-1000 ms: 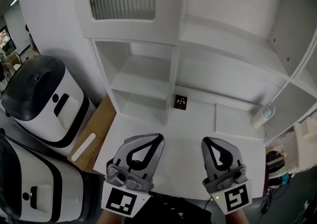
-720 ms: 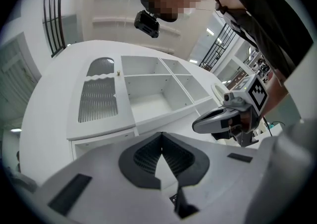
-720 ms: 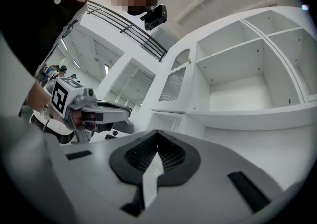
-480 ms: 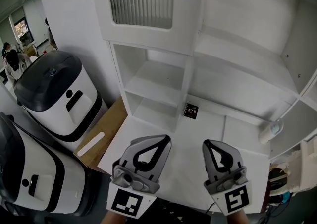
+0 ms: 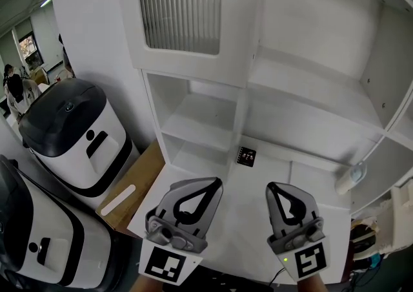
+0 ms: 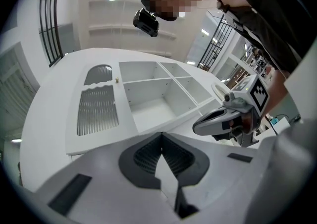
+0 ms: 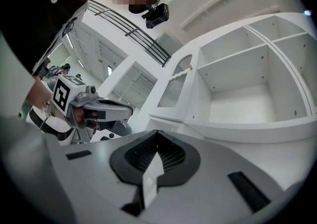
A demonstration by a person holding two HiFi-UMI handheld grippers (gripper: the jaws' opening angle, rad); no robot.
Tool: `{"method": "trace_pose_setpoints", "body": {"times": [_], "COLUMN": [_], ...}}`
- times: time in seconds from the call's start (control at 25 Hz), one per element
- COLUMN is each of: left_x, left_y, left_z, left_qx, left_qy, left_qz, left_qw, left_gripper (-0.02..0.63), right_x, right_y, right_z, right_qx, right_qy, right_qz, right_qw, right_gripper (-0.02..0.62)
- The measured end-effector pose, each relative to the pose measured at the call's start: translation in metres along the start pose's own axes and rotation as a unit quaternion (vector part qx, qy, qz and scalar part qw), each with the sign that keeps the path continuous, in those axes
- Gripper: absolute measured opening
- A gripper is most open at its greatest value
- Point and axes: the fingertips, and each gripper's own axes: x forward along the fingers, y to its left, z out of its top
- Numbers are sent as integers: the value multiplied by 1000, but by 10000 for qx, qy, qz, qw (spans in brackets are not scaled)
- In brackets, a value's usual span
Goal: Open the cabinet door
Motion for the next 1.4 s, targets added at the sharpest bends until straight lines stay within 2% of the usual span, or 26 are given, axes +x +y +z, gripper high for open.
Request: {"method": "trace_pose_setpoints", "body": {"times": [0.16,0.36,0.84,1.16,1.4], "left_x": [3,12,41,55,67], "left_y": [9,23,56,80,99], "left_z": [8,20,56,79,94], "left_qx": [102,14,390,708,750], "left_qy": [-129,-405,-879,-1035,-1147], "left_qz": [5,33,131,214,347], "left_qw": [9999,9992,9953,9919,9900], "left_gripper": [0,0,0,0,0], "right_x": [4,15,32,40,48], "right_y": [-8,-18,-40,-49,-59], "right_z": [15,37,77,105,126], "right_qx": [-108,-385,-710,-957,-1053], "right_qy": [-207,-449,-737,-933,-1087], "right_qz": [-46,-112,-343,-278,-221], "right_qw": [9997,9982,9942,9906,9882], "right_gripper": [-2,-2,-2,-2,-2]}}
